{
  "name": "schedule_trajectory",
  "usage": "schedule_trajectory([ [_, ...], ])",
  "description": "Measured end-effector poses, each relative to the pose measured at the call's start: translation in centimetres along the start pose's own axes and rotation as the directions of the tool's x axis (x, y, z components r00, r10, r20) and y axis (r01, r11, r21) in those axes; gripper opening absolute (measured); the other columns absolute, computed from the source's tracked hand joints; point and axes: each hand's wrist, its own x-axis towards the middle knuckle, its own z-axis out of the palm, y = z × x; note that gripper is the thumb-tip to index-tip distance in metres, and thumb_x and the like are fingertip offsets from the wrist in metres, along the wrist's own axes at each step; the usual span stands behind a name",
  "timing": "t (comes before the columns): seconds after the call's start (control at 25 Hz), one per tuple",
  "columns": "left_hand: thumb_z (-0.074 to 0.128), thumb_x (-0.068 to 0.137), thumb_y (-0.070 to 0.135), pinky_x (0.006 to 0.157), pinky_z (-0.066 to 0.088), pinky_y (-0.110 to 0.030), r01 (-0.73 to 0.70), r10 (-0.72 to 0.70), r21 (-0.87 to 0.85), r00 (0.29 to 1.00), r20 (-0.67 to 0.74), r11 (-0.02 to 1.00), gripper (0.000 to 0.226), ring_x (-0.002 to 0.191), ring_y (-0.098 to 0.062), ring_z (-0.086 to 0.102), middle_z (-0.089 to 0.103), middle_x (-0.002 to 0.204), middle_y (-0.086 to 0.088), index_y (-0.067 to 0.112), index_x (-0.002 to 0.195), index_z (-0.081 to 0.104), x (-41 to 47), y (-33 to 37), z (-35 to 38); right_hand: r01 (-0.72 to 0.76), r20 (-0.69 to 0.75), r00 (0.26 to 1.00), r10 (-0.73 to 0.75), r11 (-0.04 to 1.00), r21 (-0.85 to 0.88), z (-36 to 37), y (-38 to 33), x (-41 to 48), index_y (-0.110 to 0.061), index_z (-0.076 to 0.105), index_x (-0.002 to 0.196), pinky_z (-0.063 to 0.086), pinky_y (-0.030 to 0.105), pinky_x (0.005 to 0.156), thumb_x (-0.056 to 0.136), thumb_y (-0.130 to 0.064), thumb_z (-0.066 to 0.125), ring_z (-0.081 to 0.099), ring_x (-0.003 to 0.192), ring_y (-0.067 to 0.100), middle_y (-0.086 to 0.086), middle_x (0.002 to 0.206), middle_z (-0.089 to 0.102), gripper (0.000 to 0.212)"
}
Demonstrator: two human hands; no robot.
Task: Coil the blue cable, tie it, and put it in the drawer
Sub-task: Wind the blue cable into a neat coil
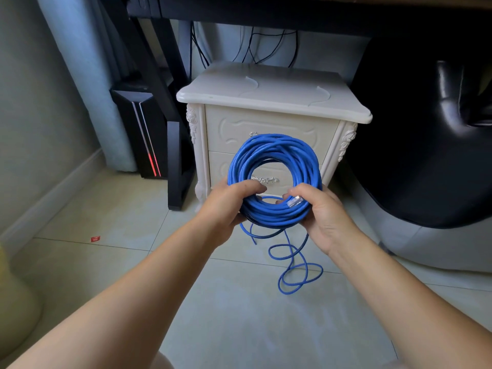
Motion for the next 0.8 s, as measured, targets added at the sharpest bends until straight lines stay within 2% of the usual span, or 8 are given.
schedule_trajectory([
  [0.08, 0.071, 0.084, 0.019, 0.083, 0.057, -0.035, 0.024, -0.031, 0.091, 0.997, 0.068, 0.996, 0.022, 0.079, -0.017, 0.066, 0.066, 0.087, -0.006, 0.01, 0.102, 0.063, 0.0, 0.0, -0.3, 0.041, -0.05, 0.998, -0.044, 0.998, -0.054, -0.2, -0.6, 0.2, -0.008, 0.059, 0.089, 0.047, 0.027, 0.059, 0.075, 0.003, 0.06, 0.057, 0.061, 0.022, 0.015, 0.074, 0.055, 0.018],
  [0.16, 0.075, 0.082, 0.025, 0.082, 0.057, -0.035, 0.005, -0.015, 0.087, 0.993, 0.113, 0.996, 0.037, 0.086, -0.014, 0.068, 0.069, 0.098, -0.001, 0.014, 0.116, 0.063, 0.0, 0.4, -0.4, 0.068, -0.049, 0.996, -0.076, 0.987, -0.146, -0.6, -1.3, 0.3, -0.009, 0.057, 0.092, 0.039, 0.019, 0.043, 0.071, -0.001, 0.06, 0.053, 0.057, 0.023, 0.018, 0.076, 0.051, 0.023],
  [0.28, 0.083, 0.074, 0.024, 0.086, 0.053, -0.03, -0.142, 0.13, 0.087, 0.983, 0.127, 0.986, 0.071, 0.1, -0.008, 0.068, 0.068, 0.116, 0.01, 0.033, 0.136, 0.05, 0.2, 1.1, -1.1, 0.111, -0.033, 0.991, -0.126, 0.949, -0.295, -1.1, -1.7, 0.4, -0.011, 0.054, 0.086, 0.041, 0.025, 0.052, 0.055, -0.011, 0.063, 0.051, 0.063, 0.02, 0.01, 0.072, 0.053, 0.032],
  [0.36, 0.088, 0.065, 0.026, 0.1, 0.047, -0.031, -0.263, 0.232, 0.229, 0.96, 0.155, 0.937, 0.091, 0.119, -0.006, 0.059, 0.056, 0.134, 0.009, 0.043, 0.141, 0.042, 0.5, 1.1, -1.4, 0.14, -0.003, 0.988, -0.155, 0.896, -0.422, -1.1, -1.8, 0.3, -0.012, 0.057, 0.087, 0.043, 0.027, 0.056, 0.05, -0.014, 0.063, 0.054, 0.059, 0.013, -0.002, 0.066, 0.057, 0.037],
  [0.44, 0.091, 0.065, 0.027, 0.105, 0.041, -0.023, -0.378, 0.303, 0.455, 0.925, 0.231, 0.807, 0.094, 0.127, 0.003, 0.045, 0.044, 0.144, 0.012, 0.048, 0.14, 0.039, 0.5, 1.0, -1.5, 0.158, 0.058, 0.987, -0.151, 0.825, -0.543, -1.1, -1.9, 0.0, -0.016, 0.06, 0.097, 0.048, 0.032, 0.062, 0.05, -0.018, 0.066, 0.058, 0.064, 0.013, -0.003, 0.074, 0.063, 0.047],
  [0.56, 0.087, 0.068, 0.023, 0.097, 0.043, -0.008, -0.464, 0.332, 0.598, 0.886, 0.325, 0.654, 0.092, 0.114, 0.013, 0.051, 0.046, 0.141, 0.012, 0.043, 0.143, 0.038, 0.4, 1.0, -1.6, 0.205, 0.187, 0.975, -0.118, 0.796, -0.569, -1.1, -2.3, -0.3, -0.022, 0.062, 0.101, 0.05, 0.035, 0.065, 0.053, -0.018, 0.067, 0.062, 0.066, 0.014, -0.001, 0.078, 0.067, 0.048],
  [0.68, 0.086, 0.07, 0.015, 0.084, 0.049, -0.009, -0.44, 0.312, 0.567, 0.897, 0.314, 0.696, 0.093, 0.098, 0.006, 0.063, 0.058, 0.125, 0.015, 0.038, 0.145, 0.037, 0.1, 1.1, -1.3, 0.234, 0.271, 0.956, -0.108, 0.837, -0.494, -0.9, -2.9, -0.4, -0.019, 0.063, 0.101, 0.049, 0.032, 0.063, 0.054, -0.01, 0.065, 0.061, 0.067, 0.015, -0.001, 0.075, 0.066, 0.048],
  [0.8, 0.08, 0.072, 0.008, 0.066, 0.049, -0.01, -0.413, 0.351, 0.573, 0.91, 0.222, 0.708, 0.065, 0.071, 0.005, 0.063, 0.067, 0.094, 0.016, 0.03, 0.126, 0.054, 0.1, 0.8, -0.6, 0.211, 0.27, 0.958, -0.097, 0.876, -0.433, -0.9, -2.8, -0.1, -0.016, 0.064, 0.102, 0.045, 0.035, 0.065, 0.053, -0.006, 0.064, 0.056, 0.069, 0.021, 0.005, 0.077, 0.061, 0.05],
])
